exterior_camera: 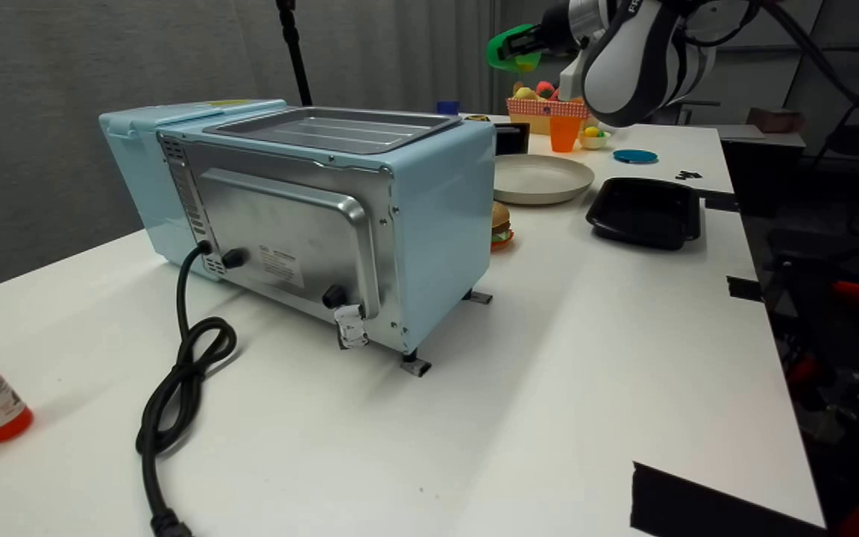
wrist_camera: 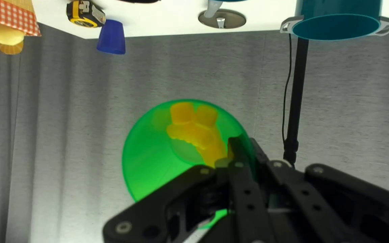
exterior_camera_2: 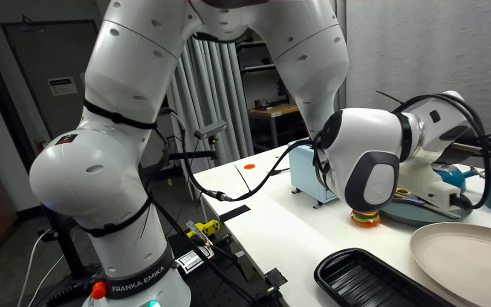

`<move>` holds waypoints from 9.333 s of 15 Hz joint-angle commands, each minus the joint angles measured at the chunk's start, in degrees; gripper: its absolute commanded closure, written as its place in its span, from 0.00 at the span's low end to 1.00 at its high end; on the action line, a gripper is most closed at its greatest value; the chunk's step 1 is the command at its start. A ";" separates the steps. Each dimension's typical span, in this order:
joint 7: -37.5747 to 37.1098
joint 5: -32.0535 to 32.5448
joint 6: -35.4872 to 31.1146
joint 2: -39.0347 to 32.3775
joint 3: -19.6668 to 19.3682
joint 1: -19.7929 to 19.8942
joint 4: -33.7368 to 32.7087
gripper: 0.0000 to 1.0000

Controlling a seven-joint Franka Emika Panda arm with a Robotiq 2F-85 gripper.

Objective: Pick the green cup and pour the potato fries on the plate

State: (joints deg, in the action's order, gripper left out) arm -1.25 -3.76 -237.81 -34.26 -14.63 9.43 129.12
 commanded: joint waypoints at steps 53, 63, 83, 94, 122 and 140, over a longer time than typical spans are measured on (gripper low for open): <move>-22.43 2.31 4.12 5.90 10.86 10.20 -0.15 0.98; -36.83 27.03 48.39 21.04 17.22 25.96 0.00 0.98; -4.14 0.06 104.20 6.39 4.35 19.90 -25.24 0.98; -0.71 -2.54 107.90 -1.79 3.19 19.50 -31.63 0.98; 5.08 -1.08 107.78 6.42 2.24 17.37 -24.69 0.00; 15.09 -1.54 95.18 19.72 3.27 11.85 -8.73 0.00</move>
State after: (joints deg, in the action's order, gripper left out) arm 13.62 -4.94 -142.76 -14.51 -10.38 22.25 120.45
